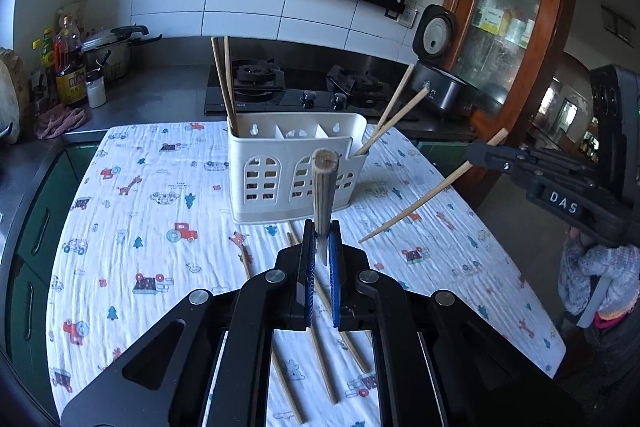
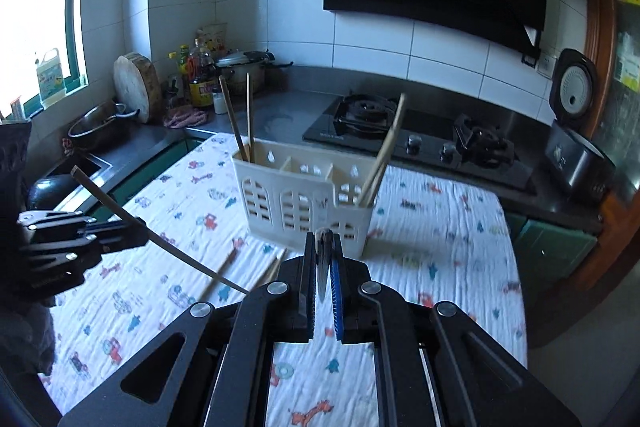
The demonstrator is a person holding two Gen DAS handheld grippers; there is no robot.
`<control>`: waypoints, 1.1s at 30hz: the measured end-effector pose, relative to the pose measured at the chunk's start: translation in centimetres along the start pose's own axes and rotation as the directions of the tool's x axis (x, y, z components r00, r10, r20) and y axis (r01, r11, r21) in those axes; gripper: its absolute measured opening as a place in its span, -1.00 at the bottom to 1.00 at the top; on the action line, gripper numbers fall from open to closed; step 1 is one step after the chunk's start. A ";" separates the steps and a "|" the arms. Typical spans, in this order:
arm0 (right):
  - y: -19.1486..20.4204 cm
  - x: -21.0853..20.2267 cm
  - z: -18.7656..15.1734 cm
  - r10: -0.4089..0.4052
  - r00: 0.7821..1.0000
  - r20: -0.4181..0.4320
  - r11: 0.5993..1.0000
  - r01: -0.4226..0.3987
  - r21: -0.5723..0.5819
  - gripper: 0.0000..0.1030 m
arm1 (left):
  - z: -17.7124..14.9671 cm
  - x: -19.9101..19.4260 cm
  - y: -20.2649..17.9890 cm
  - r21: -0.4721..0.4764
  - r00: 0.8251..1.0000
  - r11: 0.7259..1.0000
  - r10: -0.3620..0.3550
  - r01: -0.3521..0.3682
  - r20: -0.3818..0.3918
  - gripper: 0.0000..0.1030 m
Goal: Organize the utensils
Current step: 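Lift both held chopsticks and carry them over the white holder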
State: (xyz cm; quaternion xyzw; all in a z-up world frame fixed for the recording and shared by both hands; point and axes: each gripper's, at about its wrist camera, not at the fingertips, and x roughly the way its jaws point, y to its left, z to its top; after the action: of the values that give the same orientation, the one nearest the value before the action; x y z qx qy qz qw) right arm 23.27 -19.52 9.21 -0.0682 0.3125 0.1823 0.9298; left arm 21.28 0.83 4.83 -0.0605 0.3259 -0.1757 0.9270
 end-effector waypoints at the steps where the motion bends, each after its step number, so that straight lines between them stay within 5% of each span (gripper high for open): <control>1: -0.1 -0.2 0.8 0.005 1.000 0.001 1.000 -0.005 -0.002 -0.87 | 0.6 -0.2 0.1 0.003 1.000 1.000 0.003 -0.003 0.006 -0.89; 7: -1.3 -1.7 5.8 0.050 0.999 0.016 0.999 -0.050 0.013 -0.87 | 4.9 -1.6 0.3 0.015 0.998 1.000 0.011 -0.011 0.056 -0.89; 18: -3.5 -2.0 11.6 -0.006 0.997 0.074 1.000 0.004 0.029 -0.87 | 11.9 -2.9 0.7 0.013 0.986 0.998 0.060 -0.063 0.157 -0.89; 33: -3.5 4.4 10.9 0.003 1.000 -0.016 0.999 -0.003 0.032 -0.87 | 10.7 4.0 4.6 -0.059 0.991 0.990 0.130 -0.128 0.037 -0.89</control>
State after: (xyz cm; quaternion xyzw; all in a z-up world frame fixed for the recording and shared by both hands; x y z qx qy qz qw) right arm 33.93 -18.77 15.24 -0.0543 0.3227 0.1782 0.9280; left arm 32.22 3.62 9.80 -0.0691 0.3150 -0.1046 0.9408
